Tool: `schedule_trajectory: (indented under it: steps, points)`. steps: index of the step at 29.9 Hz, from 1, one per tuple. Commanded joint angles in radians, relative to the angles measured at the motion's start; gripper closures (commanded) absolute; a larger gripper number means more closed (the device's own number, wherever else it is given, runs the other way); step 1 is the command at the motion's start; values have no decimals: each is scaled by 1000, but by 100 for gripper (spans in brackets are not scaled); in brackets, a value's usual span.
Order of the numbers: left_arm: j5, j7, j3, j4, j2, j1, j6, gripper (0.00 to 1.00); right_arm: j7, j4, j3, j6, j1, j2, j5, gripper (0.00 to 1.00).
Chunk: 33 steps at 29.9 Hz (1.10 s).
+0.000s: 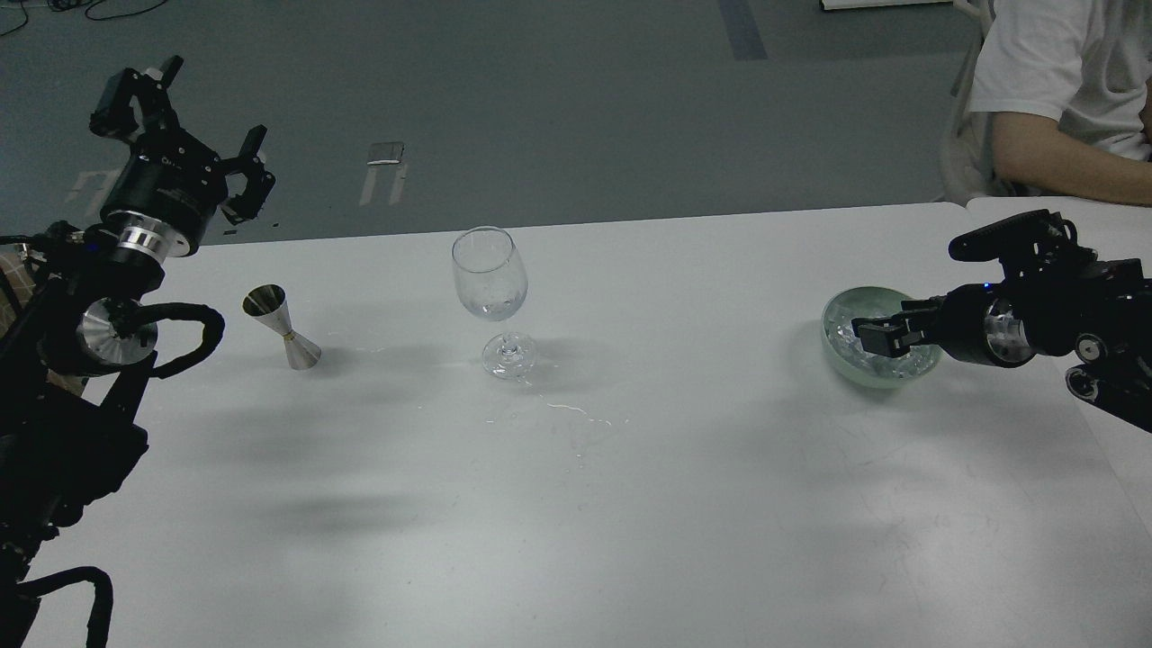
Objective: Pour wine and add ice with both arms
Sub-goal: 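Reach the right gripper into the green bowl and grasp ice, then carry the ice with the right gripper over the wine glass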
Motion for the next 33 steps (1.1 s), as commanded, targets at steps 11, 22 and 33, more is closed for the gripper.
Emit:
schedule_trajectory:
  steps: [11,22,33]
  points:
    - [-1,-2,-1,5,3,7,2,2,-6,-17,-12,3,-9,26,-59,61]
    - [-1,-2,-1,20,5,10,9,2,-8,-34,-12,6,-9,24,-58,100]
    - [-1,8,-4,20,9,10,2,2,-8,189,35,6,49,-107,-44,100]
